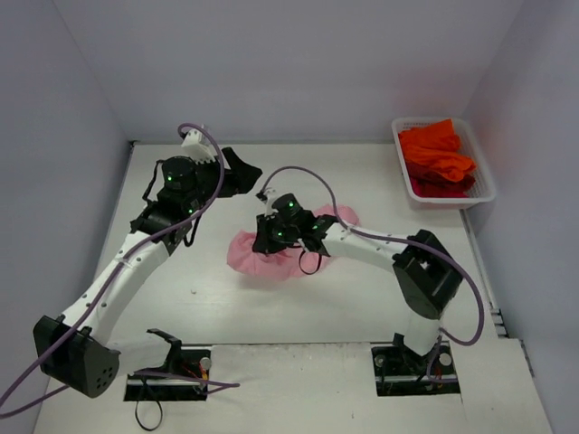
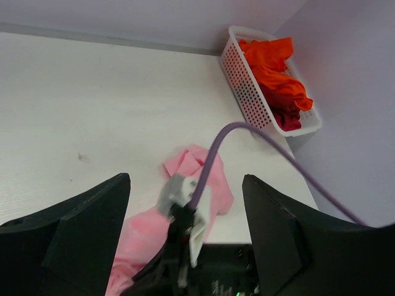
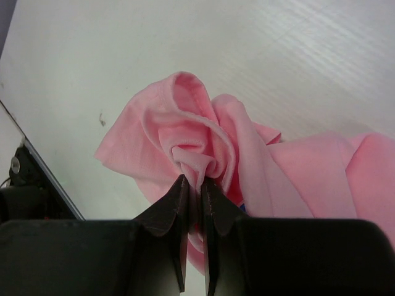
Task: Fold and stack the t-shirts
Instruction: Move the tshirt to the center of the board
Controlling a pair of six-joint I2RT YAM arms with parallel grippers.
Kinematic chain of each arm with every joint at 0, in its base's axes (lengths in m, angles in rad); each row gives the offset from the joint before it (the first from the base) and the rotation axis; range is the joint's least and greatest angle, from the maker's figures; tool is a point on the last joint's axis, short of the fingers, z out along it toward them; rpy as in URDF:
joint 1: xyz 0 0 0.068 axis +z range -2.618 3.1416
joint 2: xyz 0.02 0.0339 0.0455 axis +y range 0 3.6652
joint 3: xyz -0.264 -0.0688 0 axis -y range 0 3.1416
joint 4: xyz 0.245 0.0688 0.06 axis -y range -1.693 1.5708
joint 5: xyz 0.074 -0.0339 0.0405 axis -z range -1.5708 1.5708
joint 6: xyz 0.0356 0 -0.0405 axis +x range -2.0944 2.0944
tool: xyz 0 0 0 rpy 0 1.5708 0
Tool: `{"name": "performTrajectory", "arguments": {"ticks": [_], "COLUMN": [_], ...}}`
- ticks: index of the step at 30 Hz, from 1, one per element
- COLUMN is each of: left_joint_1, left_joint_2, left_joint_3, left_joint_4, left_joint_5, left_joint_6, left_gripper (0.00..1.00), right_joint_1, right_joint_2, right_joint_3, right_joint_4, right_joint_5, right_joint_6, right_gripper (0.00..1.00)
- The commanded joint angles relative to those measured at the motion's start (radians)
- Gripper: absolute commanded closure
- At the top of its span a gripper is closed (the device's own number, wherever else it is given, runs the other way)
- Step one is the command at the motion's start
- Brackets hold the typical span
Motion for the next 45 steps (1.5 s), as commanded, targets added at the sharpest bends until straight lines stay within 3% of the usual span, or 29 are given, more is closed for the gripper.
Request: {"name": "performTrajectory", "arguments": {"ticks": [1, 4, 5, 6, 7, 13, 20, 31, 41, 45], "left_joint_1": [-0.001, -0.001, -0.001, -0.001, -0.001, 0.001, 0.002, 0.002, -0.001, -0.013], "left_joint_2": [-0.049, -0.061, -0.064, -0.069, -0.074, -0.090, -0.075, -0.046, 0.075, 0.118], "left_joint_3": [0.045, 0.035, 0.032, 0.034, 0.034, 0.034, 0.009, -0.047, -0.095, -0.129], "left_joint_4": [0.020, 0.020, 0.020, -0.007, -0.018, -0.042, -0.032, 0.028, 0.154, 0.241], "left_joint_5": [-0.045, -0.056, -0.061, -0.064, -0.065, -0.095, -0.104, -0.099, 0.011, 0.068], "left_joint_6": [0.026, 0.034, 0.037, 0.040, 0.046, 0.058, 0.031, 0.024, -0.038, -0.092], "left_gripper": [0.31, 0.31, 0.31, 0.31, 0.31, 0.31, 0.31, 0.32, 0.36, 0.37], "right_joint_1": [0.071, 0.098, 0.099, 0.098, 0.096, 0.018, -0.258, -0.342, -0.511, -0.520], "right_joint_2": [0.025, 0.052, 0.052, 0.048, 0.039, -0.147, -0.362, -0.330, -0.290, -0.265], "right_joint_3": [0.086, 0.095, 0.092, 0.088, 0.072, -0.015, -0.144, -0.130, -0.103, -0.084], "right_joint_4": [0.083, 0.084, 0.084, 0.084, 0.078, 0.015, -0.048, -0.098, -0.123, -0.123], "right_joint_5": [0.034, 0.054, 0.059, 0.065, 0.095, 0.235, 0.185, 0.239, 0.223, 0.224], "right_joint_6": [0.013, 0.017, 0.019, 0.019, 0.019, 0.011, 0.017, 0.014, 0.045, 0.046], "right_gripper": [1.00, 1.00, 0.89, 0.61, 0.01, 0.00, 0.00, 0.00, 0.03, 0.03]}}
